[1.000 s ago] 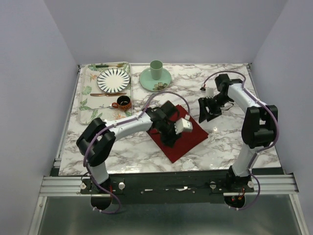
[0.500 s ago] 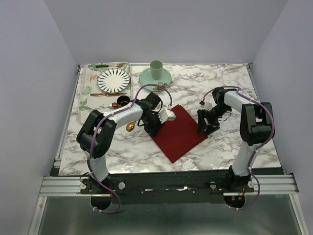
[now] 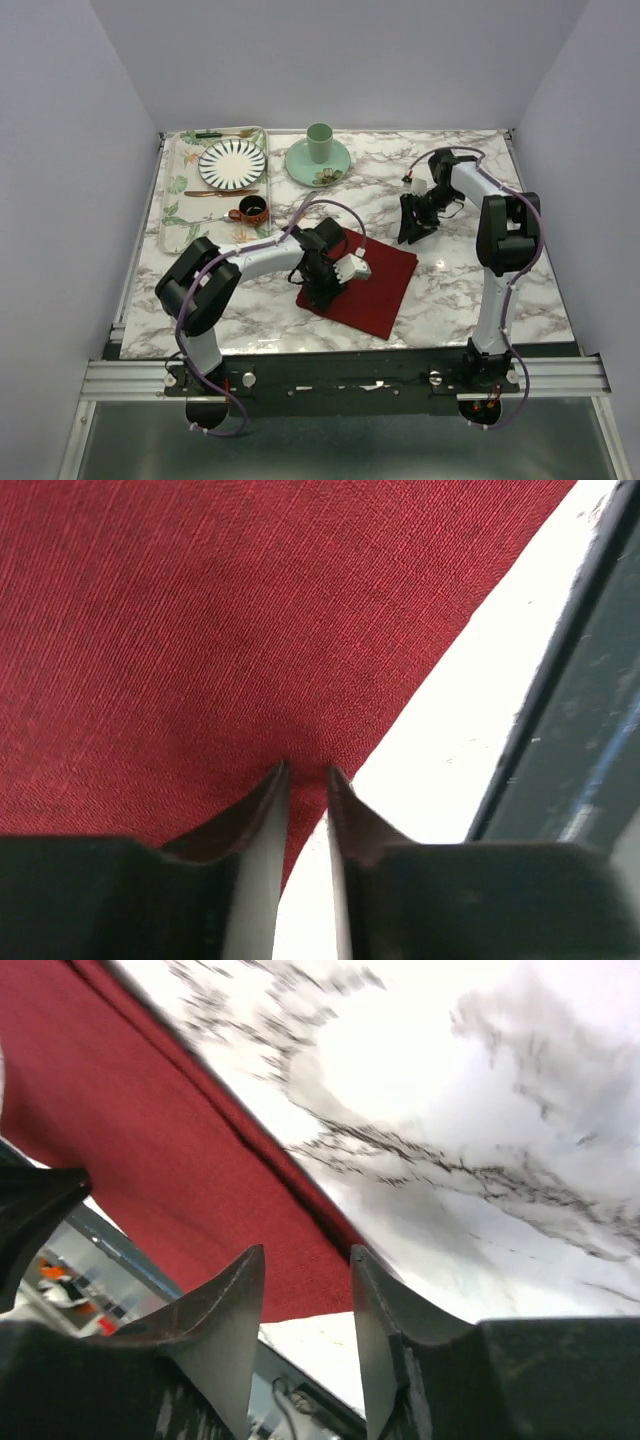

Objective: Fold the napkin into a case and place the utensils inside
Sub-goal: Smooth out the lower triangle-folded napkin at the center of the board.

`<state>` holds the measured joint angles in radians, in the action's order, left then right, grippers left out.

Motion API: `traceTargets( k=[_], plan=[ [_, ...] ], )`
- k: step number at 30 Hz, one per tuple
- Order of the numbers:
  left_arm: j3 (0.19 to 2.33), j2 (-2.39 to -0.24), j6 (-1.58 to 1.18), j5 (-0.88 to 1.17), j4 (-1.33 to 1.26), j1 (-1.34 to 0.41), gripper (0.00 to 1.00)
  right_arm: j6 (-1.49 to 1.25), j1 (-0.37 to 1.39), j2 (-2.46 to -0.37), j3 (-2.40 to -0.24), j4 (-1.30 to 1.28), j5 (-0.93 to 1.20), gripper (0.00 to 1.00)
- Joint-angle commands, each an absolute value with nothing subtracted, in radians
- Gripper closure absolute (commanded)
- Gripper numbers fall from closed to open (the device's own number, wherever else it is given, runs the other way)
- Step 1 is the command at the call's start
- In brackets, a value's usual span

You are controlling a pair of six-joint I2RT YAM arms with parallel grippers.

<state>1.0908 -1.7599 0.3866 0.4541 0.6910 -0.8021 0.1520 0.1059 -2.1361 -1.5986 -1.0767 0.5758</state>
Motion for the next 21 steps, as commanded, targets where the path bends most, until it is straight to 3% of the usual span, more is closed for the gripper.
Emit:
traceTargets(
  k=[1,5,8,11,16,21],
  plan=[
    [1.106,-1.689,0.279,0.613,0.693,-0.727,0.63,0.271,0.109,-2.077,-1.638,-1.152,0.685,0.48],
    [1.089,-1.593,0.213,0.825,0.603,-0.583,0.51,0.296,0.118,-1.924,-1.505,-1.161,0.885,0.37],
    [1.063,-1.601,0.215,0.914,0.584,-0.577,0.48,0.265,0.139,-1.862,-1.366,-1.144,1.032,0.28],
    [1.034,-1.658,0.183,0.974,0.568,-0.566,0.48,0.221,0.173,-1.884,-1.252,-1.106,1.106,0.26],
    [0.968,-1.735,0.075,1.029,0.459,-0.503,0.5,0.21,0.173,-1.985,-1.229,-1.06,1.002,0.27],
    [0.954,-1.799,0.005,1.008,0.399,-0.46,0.53,0.189,0.161,-2.117,-1.368,-1.052,0.87,0.3]
  ],
)
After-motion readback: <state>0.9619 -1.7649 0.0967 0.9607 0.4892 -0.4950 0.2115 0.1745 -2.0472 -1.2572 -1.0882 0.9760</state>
